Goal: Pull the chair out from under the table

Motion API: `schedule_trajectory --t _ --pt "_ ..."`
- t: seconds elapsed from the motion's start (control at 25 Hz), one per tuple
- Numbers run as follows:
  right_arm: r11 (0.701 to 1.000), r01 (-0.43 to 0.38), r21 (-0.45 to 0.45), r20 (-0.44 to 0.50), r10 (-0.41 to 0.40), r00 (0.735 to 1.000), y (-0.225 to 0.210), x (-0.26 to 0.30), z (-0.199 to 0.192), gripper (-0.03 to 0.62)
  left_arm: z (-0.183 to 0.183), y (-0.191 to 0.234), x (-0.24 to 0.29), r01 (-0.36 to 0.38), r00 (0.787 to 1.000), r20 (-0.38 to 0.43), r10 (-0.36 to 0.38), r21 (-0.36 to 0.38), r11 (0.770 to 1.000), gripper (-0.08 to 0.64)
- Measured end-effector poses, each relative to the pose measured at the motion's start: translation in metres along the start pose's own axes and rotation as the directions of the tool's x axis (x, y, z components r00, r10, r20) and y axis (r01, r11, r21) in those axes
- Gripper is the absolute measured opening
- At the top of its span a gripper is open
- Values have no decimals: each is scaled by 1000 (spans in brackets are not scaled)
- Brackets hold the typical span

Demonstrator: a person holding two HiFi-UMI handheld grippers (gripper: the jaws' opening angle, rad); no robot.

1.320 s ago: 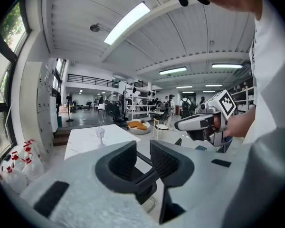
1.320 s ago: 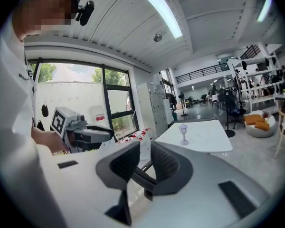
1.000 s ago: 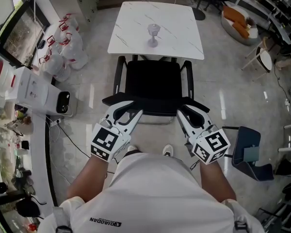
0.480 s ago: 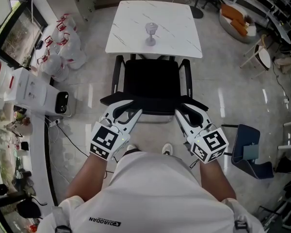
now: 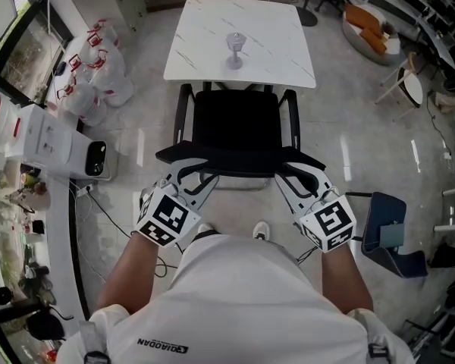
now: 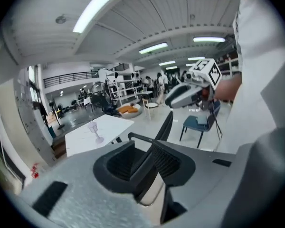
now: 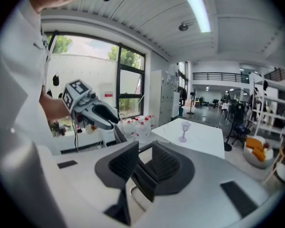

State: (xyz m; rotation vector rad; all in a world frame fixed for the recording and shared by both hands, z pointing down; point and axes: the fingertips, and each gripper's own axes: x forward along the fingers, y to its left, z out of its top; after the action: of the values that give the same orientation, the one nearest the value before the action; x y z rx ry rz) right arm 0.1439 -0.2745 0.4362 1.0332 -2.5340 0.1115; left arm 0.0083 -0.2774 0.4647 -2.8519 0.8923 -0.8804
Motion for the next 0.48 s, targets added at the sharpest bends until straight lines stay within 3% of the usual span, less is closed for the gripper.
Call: schedule_trajectory --t 0.16,0.28,0.48 --pt "974 -38 -225 -182 -4 983 3 2 -24 102 -34 -2 3 34 981 -193 11 226 973 136" --pt "935 -88 -342 -305 -21 952 4 7 -42 121 -52 2 5 60 962 -271 16 270 961 149" --pt "886 -156 -438 -428 -52 902 5 21 -64 131 -70 3 16 127 935 -355 5 348 929 149"
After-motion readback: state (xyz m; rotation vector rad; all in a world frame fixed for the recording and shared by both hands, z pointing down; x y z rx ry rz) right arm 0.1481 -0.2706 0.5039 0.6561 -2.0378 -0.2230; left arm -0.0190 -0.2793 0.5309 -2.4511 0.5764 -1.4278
